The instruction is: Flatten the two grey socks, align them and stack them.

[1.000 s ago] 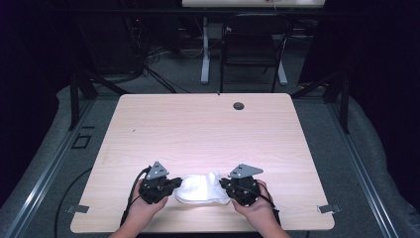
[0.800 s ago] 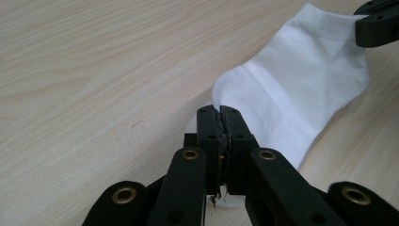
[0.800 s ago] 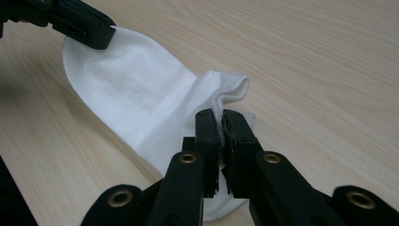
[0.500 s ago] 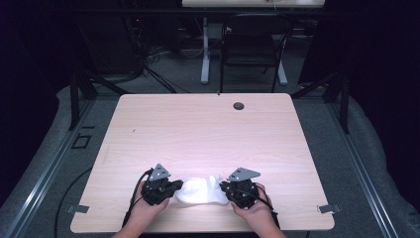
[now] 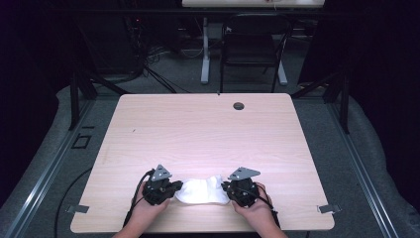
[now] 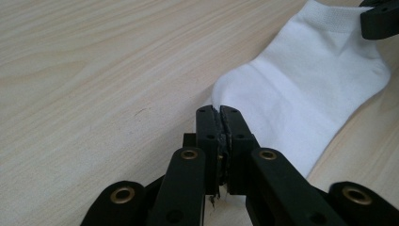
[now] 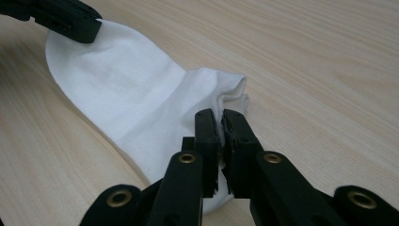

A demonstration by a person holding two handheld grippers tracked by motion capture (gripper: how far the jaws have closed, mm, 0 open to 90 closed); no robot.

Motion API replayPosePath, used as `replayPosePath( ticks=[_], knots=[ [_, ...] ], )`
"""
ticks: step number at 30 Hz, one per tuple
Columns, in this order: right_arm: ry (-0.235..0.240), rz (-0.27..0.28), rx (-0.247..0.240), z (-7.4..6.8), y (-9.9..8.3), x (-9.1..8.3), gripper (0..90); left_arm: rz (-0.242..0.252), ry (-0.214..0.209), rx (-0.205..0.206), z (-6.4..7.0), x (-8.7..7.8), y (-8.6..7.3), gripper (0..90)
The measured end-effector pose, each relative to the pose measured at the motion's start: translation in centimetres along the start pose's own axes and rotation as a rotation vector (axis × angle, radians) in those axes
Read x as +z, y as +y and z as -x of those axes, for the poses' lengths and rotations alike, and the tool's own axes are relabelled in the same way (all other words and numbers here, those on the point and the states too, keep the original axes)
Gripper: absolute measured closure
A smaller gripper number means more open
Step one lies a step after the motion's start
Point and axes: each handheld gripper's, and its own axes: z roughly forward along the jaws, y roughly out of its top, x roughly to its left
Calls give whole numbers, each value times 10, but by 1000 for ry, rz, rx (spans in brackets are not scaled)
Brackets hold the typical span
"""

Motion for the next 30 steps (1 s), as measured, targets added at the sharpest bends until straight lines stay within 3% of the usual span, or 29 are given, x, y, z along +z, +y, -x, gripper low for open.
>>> replayPosePath(
  ticks=[21, 26, 30],
  knots=[
    [-18, -37, 39, 14, -8, 12, 826, -15, -4, 7, 0, 9, -4, 808],
    [-15, 13, 63, 13, -6, 4, 733, 34, -3, 20, 0, 0, 0, 713],
    [-14, 83, 30, 5, -1, -4, 700, 77, -13, 31, 4, -9, 4, 653]
  ],
)
